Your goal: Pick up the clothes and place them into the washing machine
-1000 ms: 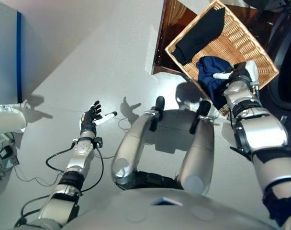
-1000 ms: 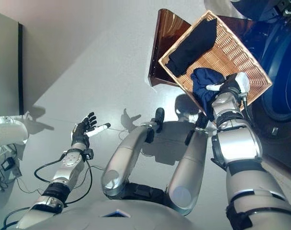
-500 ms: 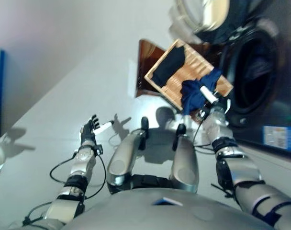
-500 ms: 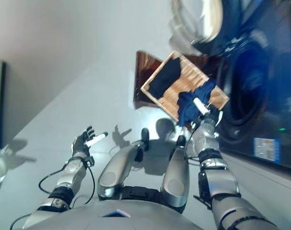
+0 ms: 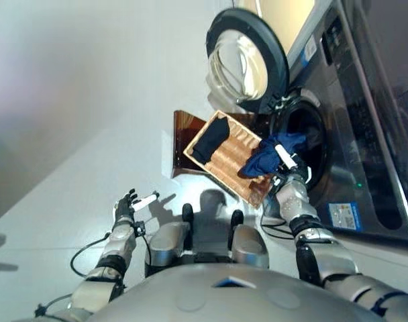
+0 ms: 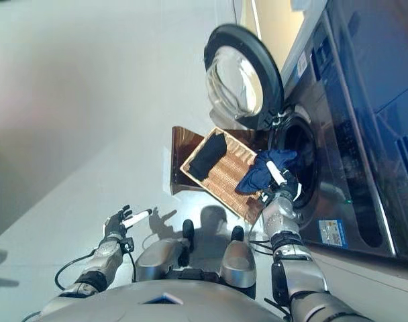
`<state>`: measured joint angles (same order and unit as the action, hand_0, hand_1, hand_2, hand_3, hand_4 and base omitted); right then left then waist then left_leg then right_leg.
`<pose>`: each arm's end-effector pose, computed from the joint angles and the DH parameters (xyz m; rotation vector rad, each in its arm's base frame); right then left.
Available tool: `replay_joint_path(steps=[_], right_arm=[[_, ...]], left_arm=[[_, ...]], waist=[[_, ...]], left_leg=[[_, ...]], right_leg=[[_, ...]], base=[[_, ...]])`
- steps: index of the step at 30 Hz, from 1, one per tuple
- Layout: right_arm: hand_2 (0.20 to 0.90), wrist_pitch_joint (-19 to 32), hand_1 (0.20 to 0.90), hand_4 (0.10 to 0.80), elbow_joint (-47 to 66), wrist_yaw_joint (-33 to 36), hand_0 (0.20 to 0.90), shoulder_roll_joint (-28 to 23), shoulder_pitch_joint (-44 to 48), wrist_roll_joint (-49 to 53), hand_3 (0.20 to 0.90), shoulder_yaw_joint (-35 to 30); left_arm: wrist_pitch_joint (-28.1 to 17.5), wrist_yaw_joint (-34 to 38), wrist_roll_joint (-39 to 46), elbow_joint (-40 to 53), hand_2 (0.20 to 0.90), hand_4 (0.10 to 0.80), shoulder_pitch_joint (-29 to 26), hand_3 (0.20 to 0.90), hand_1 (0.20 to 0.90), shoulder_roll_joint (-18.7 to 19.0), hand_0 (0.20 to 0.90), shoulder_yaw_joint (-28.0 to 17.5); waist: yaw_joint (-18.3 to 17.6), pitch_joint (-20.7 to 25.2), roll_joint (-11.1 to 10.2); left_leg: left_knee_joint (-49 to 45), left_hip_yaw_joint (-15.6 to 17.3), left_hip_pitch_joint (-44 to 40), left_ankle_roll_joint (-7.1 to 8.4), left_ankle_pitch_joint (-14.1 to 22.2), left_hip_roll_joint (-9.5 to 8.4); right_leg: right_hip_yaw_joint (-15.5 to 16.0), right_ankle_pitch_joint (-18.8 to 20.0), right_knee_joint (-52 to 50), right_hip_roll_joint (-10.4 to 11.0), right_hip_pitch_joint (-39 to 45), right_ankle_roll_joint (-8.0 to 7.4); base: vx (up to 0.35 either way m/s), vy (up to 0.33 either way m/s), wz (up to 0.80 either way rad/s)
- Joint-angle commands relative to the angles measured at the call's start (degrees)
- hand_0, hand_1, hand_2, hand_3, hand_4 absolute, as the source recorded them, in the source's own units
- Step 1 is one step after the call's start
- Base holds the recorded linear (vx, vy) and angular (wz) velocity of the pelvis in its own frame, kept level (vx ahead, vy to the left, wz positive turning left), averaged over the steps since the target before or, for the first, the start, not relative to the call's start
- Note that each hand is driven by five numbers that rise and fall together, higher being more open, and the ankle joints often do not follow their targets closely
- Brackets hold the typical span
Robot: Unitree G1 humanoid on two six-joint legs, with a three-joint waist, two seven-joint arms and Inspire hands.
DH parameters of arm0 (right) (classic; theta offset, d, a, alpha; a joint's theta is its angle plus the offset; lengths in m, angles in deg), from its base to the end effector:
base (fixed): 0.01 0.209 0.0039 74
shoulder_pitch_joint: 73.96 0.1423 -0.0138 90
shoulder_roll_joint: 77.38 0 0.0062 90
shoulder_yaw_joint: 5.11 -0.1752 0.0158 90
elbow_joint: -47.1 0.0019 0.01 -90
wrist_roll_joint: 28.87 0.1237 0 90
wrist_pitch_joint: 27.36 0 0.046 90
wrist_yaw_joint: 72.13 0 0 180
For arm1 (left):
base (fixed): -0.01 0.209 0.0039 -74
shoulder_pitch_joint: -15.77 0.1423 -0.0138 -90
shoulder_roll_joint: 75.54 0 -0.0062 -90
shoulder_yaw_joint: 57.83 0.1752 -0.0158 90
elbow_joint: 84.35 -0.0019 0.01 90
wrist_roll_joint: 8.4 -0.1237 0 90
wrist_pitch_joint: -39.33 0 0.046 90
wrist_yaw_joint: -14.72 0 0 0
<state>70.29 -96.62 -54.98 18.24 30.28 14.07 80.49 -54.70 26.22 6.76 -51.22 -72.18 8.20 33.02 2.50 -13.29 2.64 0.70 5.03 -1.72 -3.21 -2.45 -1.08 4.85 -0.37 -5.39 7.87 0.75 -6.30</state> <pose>0.1923 -0.2075 -0.0352 0.4784 0.5621 -0.6741 0.0947 0.2031 -0.0835 0.0214 0.9439 0.3987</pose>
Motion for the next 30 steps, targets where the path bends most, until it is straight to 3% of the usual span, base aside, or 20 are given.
replay_joint_path(steps=[1, 8, 15, 22, 30], right_arm=[[0.2, 6.42, 0.2, 0.3, 4.93, -2.77, 0.2, 0.42, -0.99, 4.6, 0.2, -2.76], [0.2, 7.55, 0.2, 0.3, 1.62, -6.57, 0.2, 3.85, -3.72, 14.97, 0.2, -5.34], [0.2, 5.39, 0.2, 0.3, 0.78, -5.6, 0.2, 2.48, -5.87, 4.61, 0.2, -1.84], [0.2, 5.73, 0.2, 0.3, 0.25, -5.31, 0.2, 1.94, -5.04, 3.36, 0.2, -2.1], [0.2, 5.23, 0.2, 0.3, -3.48, -4.93, 0.2, 0.54, -2.9, 3.59, 0.2, -4.3]], left_arm=[[-1.23, 1.0, -2.18, -1.55, 0.9, 0.8, 0.61, 0.9, 0.9, 2.56, 0.9, -0.55], [-0.99, -0.18, -2.33, -4.02, 0.9, 0.8, 2.81, 0.9, 0.9, 1.52, 0.9, -0.94], [-1.52, -0.58, -3.35, -3.79, 0.9, 0.8, 4.2, 0.9, 0.9, 1.87, 0.9, -1.05], [-1.78, -1.7, -4.81, -3.44, 0.9, 0.8, 5.01, 0.9, 0.9, 2.29, 0.9, -0.27], [-2.13, -1.98, -4.48, -5.28, 0.9, 0.8, 5.01, 0.9, 0.9, 5.17, 0.9, -3.22]], waist=[[0.88, 4.97, -1.64], [0.76, 7.97, -2.36], [0.9, 9.47, -3.59], [1.56, 9.95, -4.22], [3.23, 10.39, -5.48]], left_leg=[[-1.6, 0.88, 2.01, 4.76, 0.37, 1.54], [1.15, 1.11, -1.69, 4.85, 0.55, 1.48], [2.42, 0.78, -3.57, 5.02, 0.41, 1.94], [2.54, 0.28, -4.05, 4.77, 0.63, 1.9], [0.4, -1.16, -3.59, 3.58, 2.19, 0.8]], right_leg=[[-0.29, 0.16, 0.08, 1.65, -1.4, -1.0], [0.36, 0.06, 2.26, 1.61, 2.25, -1.33], [0.62, -0.09, 2.77, 1.17, 3.9, -1.32], [0.9, -0.07, 2.57, 1.24, 4.41, -1.72], [1.29, 1.35, 1.3, 2.5, 4.99, -2.78]], base=[[0.114, -0.012, 0.02], [0.088, 0.001, 0.01], [0.026, -0.006, 0.0], [0.002, 0.015, 0.01], [-0.008, 0.078, 0.02]])
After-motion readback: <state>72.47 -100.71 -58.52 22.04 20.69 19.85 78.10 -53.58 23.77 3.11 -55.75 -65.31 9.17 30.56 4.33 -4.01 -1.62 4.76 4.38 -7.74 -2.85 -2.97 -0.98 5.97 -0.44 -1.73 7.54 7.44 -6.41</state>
